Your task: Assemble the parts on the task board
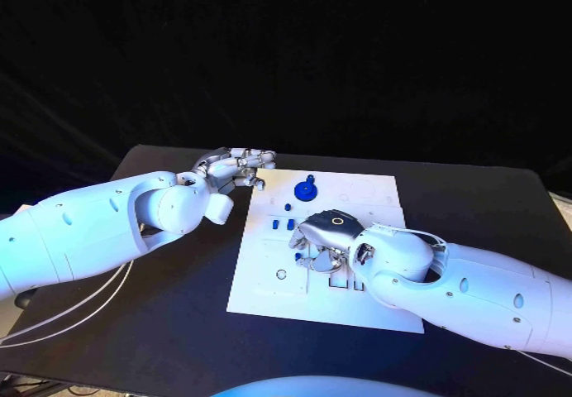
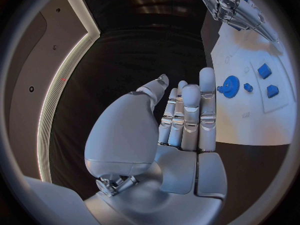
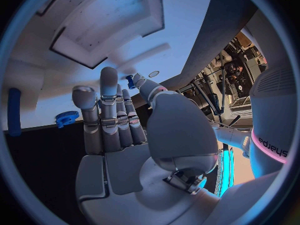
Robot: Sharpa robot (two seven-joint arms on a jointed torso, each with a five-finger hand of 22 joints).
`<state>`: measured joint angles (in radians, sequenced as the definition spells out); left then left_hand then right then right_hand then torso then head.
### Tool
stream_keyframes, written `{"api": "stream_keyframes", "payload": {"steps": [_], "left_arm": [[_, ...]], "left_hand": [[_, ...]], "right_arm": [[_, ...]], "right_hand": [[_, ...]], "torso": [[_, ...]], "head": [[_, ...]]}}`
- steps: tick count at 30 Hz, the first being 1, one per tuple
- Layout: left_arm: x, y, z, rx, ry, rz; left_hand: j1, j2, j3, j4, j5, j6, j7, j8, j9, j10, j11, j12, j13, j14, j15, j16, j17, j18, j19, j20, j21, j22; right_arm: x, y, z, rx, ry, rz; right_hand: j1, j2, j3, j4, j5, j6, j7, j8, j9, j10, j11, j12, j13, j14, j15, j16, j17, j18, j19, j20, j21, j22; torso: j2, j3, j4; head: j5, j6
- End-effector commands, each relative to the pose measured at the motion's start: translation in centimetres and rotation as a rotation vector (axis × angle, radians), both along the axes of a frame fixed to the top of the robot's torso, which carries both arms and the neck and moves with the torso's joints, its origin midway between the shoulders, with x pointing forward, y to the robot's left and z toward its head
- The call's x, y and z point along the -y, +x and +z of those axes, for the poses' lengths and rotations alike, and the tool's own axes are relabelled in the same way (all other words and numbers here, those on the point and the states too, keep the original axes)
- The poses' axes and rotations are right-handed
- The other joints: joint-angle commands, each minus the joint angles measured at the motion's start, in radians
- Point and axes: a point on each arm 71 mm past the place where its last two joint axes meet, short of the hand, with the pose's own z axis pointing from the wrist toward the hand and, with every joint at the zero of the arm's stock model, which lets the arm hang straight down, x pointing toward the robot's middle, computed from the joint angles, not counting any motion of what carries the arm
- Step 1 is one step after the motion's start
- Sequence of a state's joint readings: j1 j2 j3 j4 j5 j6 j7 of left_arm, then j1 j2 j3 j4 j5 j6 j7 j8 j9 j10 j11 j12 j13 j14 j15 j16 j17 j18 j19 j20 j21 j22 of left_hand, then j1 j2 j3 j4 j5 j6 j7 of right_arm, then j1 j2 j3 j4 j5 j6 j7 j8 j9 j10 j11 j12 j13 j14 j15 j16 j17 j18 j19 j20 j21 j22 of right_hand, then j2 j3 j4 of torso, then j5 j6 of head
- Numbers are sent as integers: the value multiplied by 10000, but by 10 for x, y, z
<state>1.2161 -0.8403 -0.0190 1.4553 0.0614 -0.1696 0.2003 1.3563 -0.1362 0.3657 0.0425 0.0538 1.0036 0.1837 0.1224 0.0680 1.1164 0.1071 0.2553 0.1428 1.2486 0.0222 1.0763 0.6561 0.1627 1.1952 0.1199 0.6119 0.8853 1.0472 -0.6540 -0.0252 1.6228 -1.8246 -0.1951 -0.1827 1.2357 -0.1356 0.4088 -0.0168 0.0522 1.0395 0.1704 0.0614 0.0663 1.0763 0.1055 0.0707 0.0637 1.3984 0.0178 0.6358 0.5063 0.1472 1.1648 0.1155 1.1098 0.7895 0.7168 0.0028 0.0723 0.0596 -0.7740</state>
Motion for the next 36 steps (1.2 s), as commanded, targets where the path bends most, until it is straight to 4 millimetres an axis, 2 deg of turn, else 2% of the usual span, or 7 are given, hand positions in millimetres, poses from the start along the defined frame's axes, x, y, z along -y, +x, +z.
{"api": "stream_keyframes", "payload": {"steps": [1,11,15,21,29,36], "left_arm": [[1,0,0,-3,-31,-165],[-5,2,-2,-209,131,-16],[-7,3,-3,-241,177,60],[-8,3,-3,-253,200,105],[-6,3,-3,-235,170,50],[-4,2,-2,-221,140,-13]], "left_hand": [[-144,-12,-82,-5,35,-88,1,44,8,-73,-11,70,14,-57,8,-24,-15,197,-17,35,-30,-14],[-121,-22,-159,-2,37,-123,7,54,6,-130,-4,103,22,-144,15,-112,-183,197,-27,42,-69,-41],[-92,-1,-171,-6,40,-131,7,61,6,-145,-5,121,26,-161,16,-121,-201,198,-32,44,-85,-53],[-66,16,-180,-10,42,-136,6,68,7,-154,-6,137,31,-179,16,-137,-232,199,-34,45,-99,-63],[-41,33,-187,-14,42,-138,6,76,8,-161,-7,153,35,-192,15,-147,-254,200,-36,46,-111,-72],[-41,33,-187,-14,42,-138,6,76,8,-161,-7,153,35,-192,15,-147,-254,200,-36,46,-111,-72]], "right_arm": [[6,2,-7,11,-384,-400],[20,3,1,215,860,-572],[38,3,10,-17,1568,-282],[63,8,28,-5,1987,-384],[91,15,53,483,1195,-1267],[109,22,55,702,-116,-2074]], "right_hand": [[57,-57,-159,41,-9,-48,-8,24,5,-141,26,96,28,-91,-5,-33,-10,104,-85,25,-101,-127],[268,64,-376,122,75,12,-27,50,24,-122,-1,399,60,-50,-23,32,-8,91,24,21,-62,-56],[504,136,-381,77,200,13,-49,39,21,-93,-29,567,51,-48,-49,44,-24,88,59,-7,-61,-56],[518,-23,-628,94,519,5,-47,37,20,-140,-22,705,30,-63,-48,49,-45,87,60,-9,-88,-88],[793,87,-624,25,526,113,-110,66,35,-125,-63,829,21,-41,-83,56,-66,78,112,-33,-55,-32],[820,-24,-744,35,391,159,-187,62,35,-174,-99,866,8,-27,-102,52,-83,78,119,-52,-65,-42]], "torso": [[-2,2,4],[-2,22,0],[-18,-18,18],[-7,8,-29],[-8,10,2],[2,11,0]], "head": [[-4,-6],[-40,-30],[-151,5],[-169,81],[-352,186],[-441,223]]}}
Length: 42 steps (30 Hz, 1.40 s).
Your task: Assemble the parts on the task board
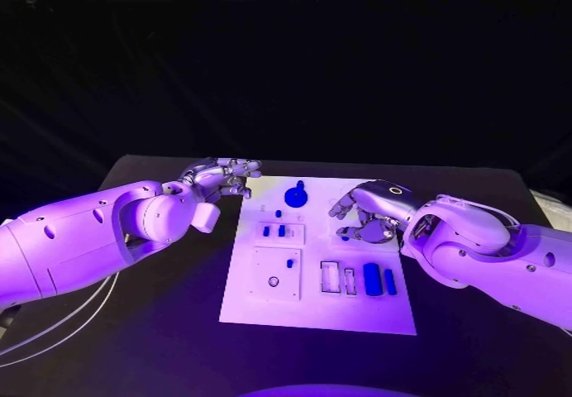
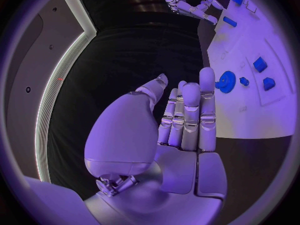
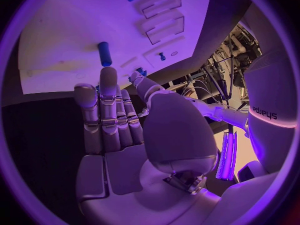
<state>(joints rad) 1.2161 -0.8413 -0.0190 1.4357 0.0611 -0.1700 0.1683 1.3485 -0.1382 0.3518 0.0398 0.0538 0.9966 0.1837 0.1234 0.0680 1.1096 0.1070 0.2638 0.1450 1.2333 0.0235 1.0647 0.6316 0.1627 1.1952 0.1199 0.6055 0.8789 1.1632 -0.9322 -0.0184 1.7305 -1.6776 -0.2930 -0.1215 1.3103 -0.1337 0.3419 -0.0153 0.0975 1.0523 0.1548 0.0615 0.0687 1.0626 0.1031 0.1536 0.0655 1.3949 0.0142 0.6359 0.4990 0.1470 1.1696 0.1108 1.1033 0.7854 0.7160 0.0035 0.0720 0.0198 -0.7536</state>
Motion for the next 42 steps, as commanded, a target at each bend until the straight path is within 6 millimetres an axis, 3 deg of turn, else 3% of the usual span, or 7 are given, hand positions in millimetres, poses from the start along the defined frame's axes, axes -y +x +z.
{"api": "stream_keyframes", "payload": {"steps": [1,6,15,28,42], "left_arm": [[3,-1,1,65,-63,-151],[4,-1,1,54,-75,-196],[6,-2,1,9,-80,-264],[5,-1,1,3,-79,-264],[4,-2,0,-14,-72,-266]], "left_hand": [[37,53,-48,12,42,-68,7,67,8,-93,-6,69,13,-38,2,-31,-9,200,-36,46,-47,-8],[37,53,-48,12,42,-68,7,67,8,-93,-6,69,13,-38,2,-31,-9,200,-36,46,-47,-8],[48,68,-63,16,41,-71,9,77,9,-101,-4,87,18,-51,2,-40,-32,201,-37,47,-61,-19],[56,88,-77,25,43,-73,9,86,11,-110,-5,106,22,-60,4,-46,-47,201,-37,48,-74,-29],[56,88,-77,25,43,-73,9,86,11,-110,-5,106,22,-60,4,-46,-47,201,-37,48,-74,-29]], "right_arm": [[7,3,-5,-89,-1203,-607],[12,6,-7,-59,-1774,-831],[11,7,-10,-282,-2262,-740],[1,8,-14,-467,-2189,-374],[0,11,-21,-560,-2565,-419]], "right_hand": [[76,-62,-99,27,-79,36,-44,60,10,-50,-80,41,-11,11,-67,51,-13,81,71,-11,-3,-5],[119,-101,-171,38,-103,60,-80,59,10,-136,-91,37,-18,20,-68,48,-24,85,63,-34,-21,-27],[176,-80,-212,60,-106,121,-125,75,17,-102,-113,99,-3,63,-73,65,-28,38,187,-64,120,212],[369,144,-101,111,-162,271,-156,93,26,130,-166,279,-5,188,-124,108,-36,-19,369,-129,315,501],[670,407,487,94,-453,860,-267,239,93,748,-312,372,-23,438,-233,192,-27,-163,807,-241,867,1292]], "torso": [[10,6,1],[14,-1,6],[16,-3,11],[11,-3,15],[8,-3,9]], "head": [[-47,23],[-75,61],[-47,16],[15,-8],[38,-61]]}}
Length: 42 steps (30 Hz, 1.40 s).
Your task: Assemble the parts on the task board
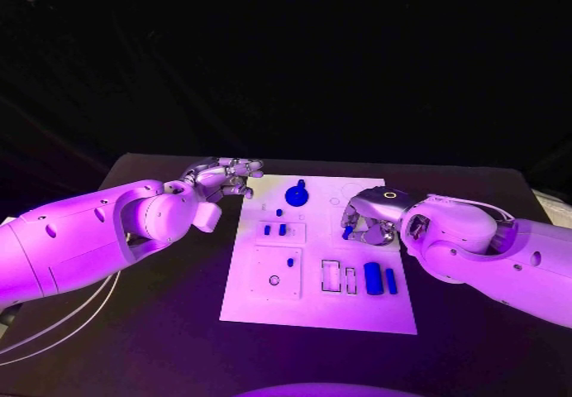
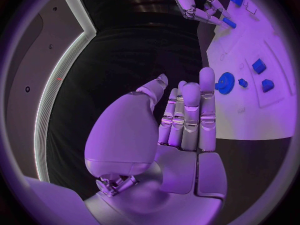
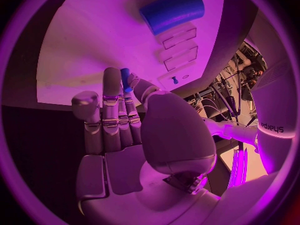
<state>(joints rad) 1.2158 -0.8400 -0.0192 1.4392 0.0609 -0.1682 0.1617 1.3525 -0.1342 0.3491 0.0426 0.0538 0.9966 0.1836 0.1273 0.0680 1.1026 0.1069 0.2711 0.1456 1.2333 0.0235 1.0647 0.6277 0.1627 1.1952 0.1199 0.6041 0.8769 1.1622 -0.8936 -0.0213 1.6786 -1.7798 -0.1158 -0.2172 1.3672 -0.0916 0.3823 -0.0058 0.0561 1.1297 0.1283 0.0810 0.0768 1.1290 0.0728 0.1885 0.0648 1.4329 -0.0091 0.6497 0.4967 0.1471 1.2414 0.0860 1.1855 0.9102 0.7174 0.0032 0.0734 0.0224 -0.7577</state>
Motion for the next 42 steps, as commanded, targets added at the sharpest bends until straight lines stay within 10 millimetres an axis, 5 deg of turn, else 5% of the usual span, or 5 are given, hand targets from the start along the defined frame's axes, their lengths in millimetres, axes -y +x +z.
{"api": "stream_keyframes", "payload": {"steps": [1,16,30,35,42], "left_arm": [[2,-1,1,49,-76,-193],[0,0,2,204,-71,15],[-1,1,3,446,-109,246],[0,1,3,444,-123,238],[3,1,3,408,-155,154]], "left_hand": [[23,56,-55,-2,43,-76,9,51,10,-46,-3,40,18,-62,3,-46,-11,201,-37,48,-66,-13],[137,131,-46,-32,48,-72,-3,89,15,-59,-19,106,34,-49,-9,-17,5,206,-21,42,-94,-39],[219,157,-50,-60,44,-64,-10,129,17,-58,-30,178,49,-25,-23,16,16,208,9,29,-111,-58],[248,167,-48,-70,48,-66,-14,141,17,-66,-36,200,52,-26,-26,19,7,208,17,25,-119,-66],[254,170,-46,-72,49,-66,-15,142,17,-67,-37,202,53,-26,-27,19,5,208,18,25,-119,-67]], "right_arm": [[-1,0,-4,-24,-435,102],[0,0,0,346,655,-194],[17,-7,31,-599,3203,-1143],[3,-16,38,-840,3617,-751],[-41,-35,33,-833,3710,560]], "right_hand": [[111,-9,117,-5,-45,127,-15,56,18,121,-22,19,-16,62,-7,54,-4,-167,98,0,62,66],[15,210,505,141,-82,563,-166,217,92,706,-183,-7,7,174,-133,147,49,-285,386,-108,496,708],[23,196,557,137,-79,585,-167,225,99,771,-212,-50,3,170,-193,165,65,-303,432,-98,565,790],[29,187,561,129,-79,587,-166,226,100,775,-213,-56,3,169,-195,167,67,-303,434,-99,569,793],[30,181,562,126,-79,587,-164,226,101,777,-212,-60,2,169,-195,169,68,-307,446,-100,583,816]], "torso": [[-7,0,-6],[-8,3,-13],[-22,-6,-26],[-9,-4,-18],[-24,-6,7]], "head": [[11,-20],[62,-61],[30,-50],[39,-12],[101,-39]]}}
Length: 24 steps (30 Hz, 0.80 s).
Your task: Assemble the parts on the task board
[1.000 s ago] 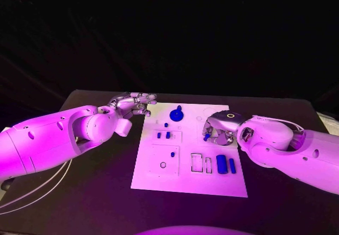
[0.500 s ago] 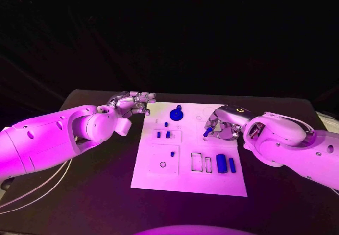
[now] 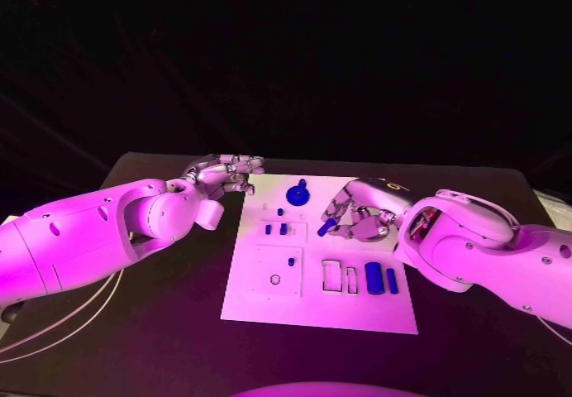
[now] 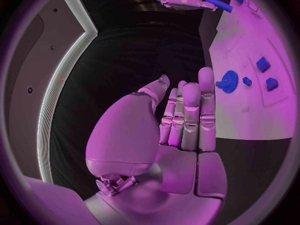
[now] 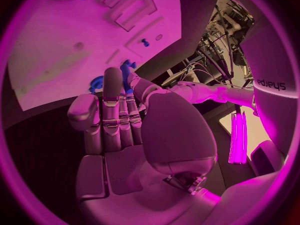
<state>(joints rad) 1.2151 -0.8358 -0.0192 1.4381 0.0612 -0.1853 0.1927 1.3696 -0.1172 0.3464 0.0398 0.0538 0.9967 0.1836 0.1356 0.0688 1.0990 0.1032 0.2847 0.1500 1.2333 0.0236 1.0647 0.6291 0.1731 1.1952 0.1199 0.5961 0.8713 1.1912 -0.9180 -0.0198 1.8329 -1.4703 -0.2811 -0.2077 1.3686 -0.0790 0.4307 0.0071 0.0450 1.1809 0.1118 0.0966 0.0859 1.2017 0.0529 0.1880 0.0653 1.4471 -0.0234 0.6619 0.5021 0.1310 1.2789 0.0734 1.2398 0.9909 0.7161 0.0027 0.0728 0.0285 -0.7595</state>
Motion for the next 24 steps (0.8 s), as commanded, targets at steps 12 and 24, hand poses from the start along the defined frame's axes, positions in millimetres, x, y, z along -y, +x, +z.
{"api": "stream_keyframes", "payload": {"steps": [12,24], "left_arm": [[7,0,1,88,-144,-189],[11,-3,2,59,-183,-320]], "left_hand": [[91,5,-17,-46,49,-68,-15,62,8,-35,0,71,9,-29,-28,17,-16,104,20,24,-42,-13],[91,4,-18,-46,48,-69,-14,63,8,-38,1,74,9,-31,-29,14,-23,104,21,23,-43,-15]], "right_arm": [[-71,-30,-33,437,-467,2218],[-89,-30,-54,319,-1075,2261]], "right_hand": [[20,44,88,-14,36,69,9,66,9,44,-7,-77,-7,33,-52,57,20,-147,77,26,53,21],[25,64,137,-28,43,33,31,42,1,18,11,-139,-14,41,-42,80,34,-149,85,31,77,39]], "torso": [[13,-5,-3],[12,-9,7]], "head": [[160,-30],[175,-101]]}}
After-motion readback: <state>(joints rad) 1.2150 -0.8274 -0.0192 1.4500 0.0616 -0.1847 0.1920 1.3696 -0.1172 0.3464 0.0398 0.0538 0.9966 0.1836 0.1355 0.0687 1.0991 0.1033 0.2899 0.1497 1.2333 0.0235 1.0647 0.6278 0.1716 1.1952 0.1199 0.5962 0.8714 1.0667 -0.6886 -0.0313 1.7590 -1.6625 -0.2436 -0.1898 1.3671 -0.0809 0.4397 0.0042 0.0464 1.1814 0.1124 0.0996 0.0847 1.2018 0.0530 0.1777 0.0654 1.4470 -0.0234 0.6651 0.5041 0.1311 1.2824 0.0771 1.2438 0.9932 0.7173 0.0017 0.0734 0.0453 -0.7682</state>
